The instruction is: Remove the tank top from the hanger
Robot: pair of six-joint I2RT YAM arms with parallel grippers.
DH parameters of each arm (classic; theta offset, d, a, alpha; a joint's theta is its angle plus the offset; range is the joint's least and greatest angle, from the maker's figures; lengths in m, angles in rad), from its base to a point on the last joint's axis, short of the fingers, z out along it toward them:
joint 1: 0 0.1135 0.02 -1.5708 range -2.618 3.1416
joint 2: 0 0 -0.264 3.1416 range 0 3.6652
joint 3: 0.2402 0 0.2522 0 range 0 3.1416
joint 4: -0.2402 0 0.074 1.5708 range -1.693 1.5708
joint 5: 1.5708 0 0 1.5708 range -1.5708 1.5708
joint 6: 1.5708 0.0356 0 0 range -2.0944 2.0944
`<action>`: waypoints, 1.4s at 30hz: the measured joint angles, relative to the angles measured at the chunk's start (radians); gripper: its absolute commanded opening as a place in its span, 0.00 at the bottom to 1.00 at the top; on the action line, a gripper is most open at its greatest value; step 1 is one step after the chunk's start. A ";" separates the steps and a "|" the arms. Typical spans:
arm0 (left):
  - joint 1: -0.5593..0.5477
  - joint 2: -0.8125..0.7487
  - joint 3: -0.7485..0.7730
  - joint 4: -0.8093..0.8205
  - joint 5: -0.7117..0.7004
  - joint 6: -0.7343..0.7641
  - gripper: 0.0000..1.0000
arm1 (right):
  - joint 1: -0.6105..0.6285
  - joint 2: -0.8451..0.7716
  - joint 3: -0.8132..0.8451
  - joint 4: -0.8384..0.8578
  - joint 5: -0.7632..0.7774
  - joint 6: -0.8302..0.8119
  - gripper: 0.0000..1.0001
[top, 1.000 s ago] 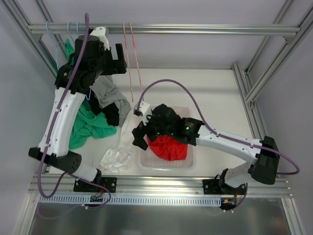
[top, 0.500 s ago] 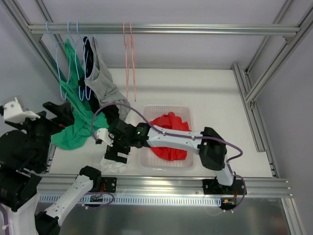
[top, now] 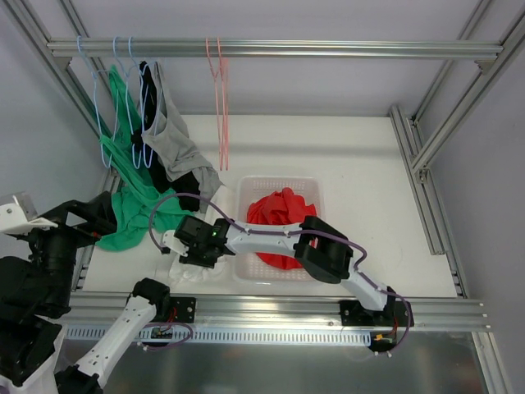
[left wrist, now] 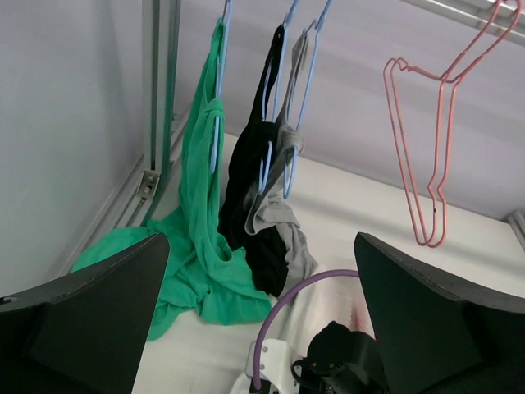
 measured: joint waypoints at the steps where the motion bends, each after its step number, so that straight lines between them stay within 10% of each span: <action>1: 0.000 -0.008 0.006 0.000 0.003 0.002 0.99 | 0.000 -0.002 -0.008 0.016 -0.007 -0.003 0.00; 9: 0.000 -0.029 0.008 0.001 0.027 0.027 0.99 | 0.010 -0.183 -0.168 0.058 -0.071 0.068 0.00; 21: 0.000 -0.029 -0.035 -0.001 0.034 0.027 0.99 | 0.023 -0.959 -0.104 0.060 0.041 0.145 0.00; 30: 0.000 -0.020 -0.035 -0.002 0.081 0.024 0.99 | -0.087 -1.058 -0.039 -0.038 0.190 0.153 0.00; 42: 0.000 0.056 0.006 -0.002 0.144 0.024 0.99 | -0.268 -1.069 -0.502 0.023 0.151 0.291 0.00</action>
